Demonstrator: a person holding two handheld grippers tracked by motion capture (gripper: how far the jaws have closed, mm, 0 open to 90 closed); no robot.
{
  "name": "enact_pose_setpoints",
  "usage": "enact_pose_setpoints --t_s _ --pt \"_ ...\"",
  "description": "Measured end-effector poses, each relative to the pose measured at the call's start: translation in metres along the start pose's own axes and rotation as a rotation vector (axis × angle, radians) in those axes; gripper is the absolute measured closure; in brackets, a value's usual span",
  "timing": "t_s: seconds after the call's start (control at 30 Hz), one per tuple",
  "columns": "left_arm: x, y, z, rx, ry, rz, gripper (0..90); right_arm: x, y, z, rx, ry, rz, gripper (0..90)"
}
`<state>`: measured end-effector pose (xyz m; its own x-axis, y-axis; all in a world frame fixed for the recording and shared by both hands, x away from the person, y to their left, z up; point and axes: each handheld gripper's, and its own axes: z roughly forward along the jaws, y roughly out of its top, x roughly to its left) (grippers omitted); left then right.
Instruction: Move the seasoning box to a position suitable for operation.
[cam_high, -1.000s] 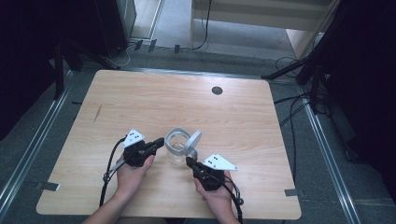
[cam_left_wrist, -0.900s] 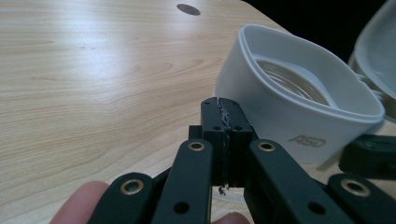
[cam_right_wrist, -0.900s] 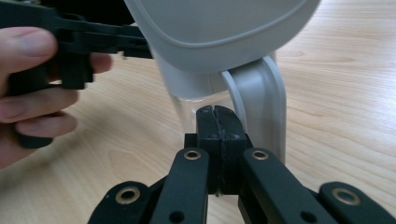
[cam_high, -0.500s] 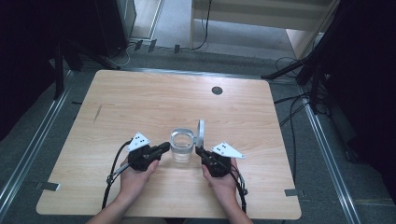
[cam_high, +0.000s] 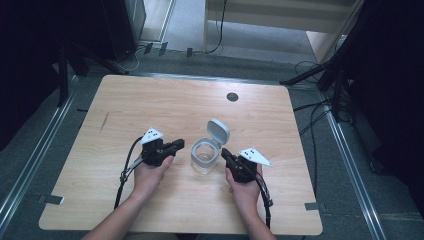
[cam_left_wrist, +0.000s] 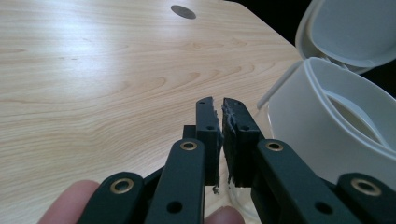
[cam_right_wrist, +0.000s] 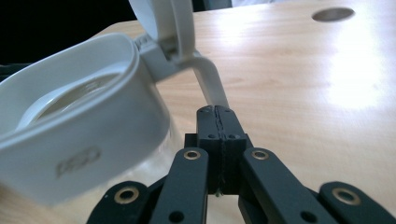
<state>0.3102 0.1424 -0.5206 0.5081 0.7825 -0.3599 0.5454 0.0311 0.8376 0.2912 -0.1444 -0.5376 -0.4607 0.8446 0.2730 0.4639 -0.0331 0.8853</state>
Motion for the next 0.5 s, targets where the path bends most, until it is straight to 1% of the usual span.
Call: enact_pose_setpoints --t_s 0.03,0.07,0.13,0.17,0.2,0.23,0.27,0.33,0.37,0.4,0.43,0.47,0.5 --pt "0.001 0.000 0.007 0.004 -0.010 -0.014 85.9 0.002 -0.003 -0.004 -0.001 -0.003 0.005 90.0" --pt "0.000 -0.001 0.010 0.004 -0.025 -0.027 85.9 0.004 -0.004 -0.006 0.002 -0.001 0.010 90.0" --pt "-0.004 -0.003 0.014 0.013 -0.040 -0.029 86.0 0.011 -0.007 -0.008 0.012 0.018 0.027 90.0" --pt "-0.006 -0.004 0.016 0.017 -0.050 -0.016 86.1 0.015 -0.007 -0.008 0.016 0.011 0.026 90.0" --pt "-0.008 -0.006 0.017 0.021 -0.057 -0.009 86.0 0.018 -0.007 -0.007 0.022 0.010 0.047 90.0" --pt "-0.008 -0.006 0.017 0.021 -0.057 -0.009 87.8 0.019 -0.006 -0.006 0.031 0.020 0.064 90.0" --pt "-0.012 -0.008 0.016 0.027 -0.048 0.002 88.0 0.020 -0.005 -0.005 0.043 0.019 0.092 90.0" --pt "-0.012 -0.009 0.014 0.031 -0.060 0.000 87.4 0.020 -0.003 -0.005 0.047 0.001 0.119 90.0" --pt "-0.013 -0.011 0.012 0.033 -0.065 0.006 87.1 0.020 -0.003 -0.005 0.044 0.001 0.123 90.0" --pt "-0.015 -0.013 0.011 0.035 -0.068 0.009 87.4 0.020 -0.002 -0.004 0.043 -0.010 0.139 90.0" --pt "-0.016 -0.014 0.009 0.036 -0.066 0.020 87.6 0.019 -0.002 -0.004 0.040 -0.019 0.147 90.0" --pt "-0.016 -0.014 0.009 0.036 -0.066 0.020 87.6 0.019 -0.002 -0.004 0.040 -0.019 0.147 90.0" --pt "-0.018 -0.016 0.008 0.042 -0.069 0.028 87.6 0.020 -0.001 -0.003 0.040 -0.031 0.155 90.0"
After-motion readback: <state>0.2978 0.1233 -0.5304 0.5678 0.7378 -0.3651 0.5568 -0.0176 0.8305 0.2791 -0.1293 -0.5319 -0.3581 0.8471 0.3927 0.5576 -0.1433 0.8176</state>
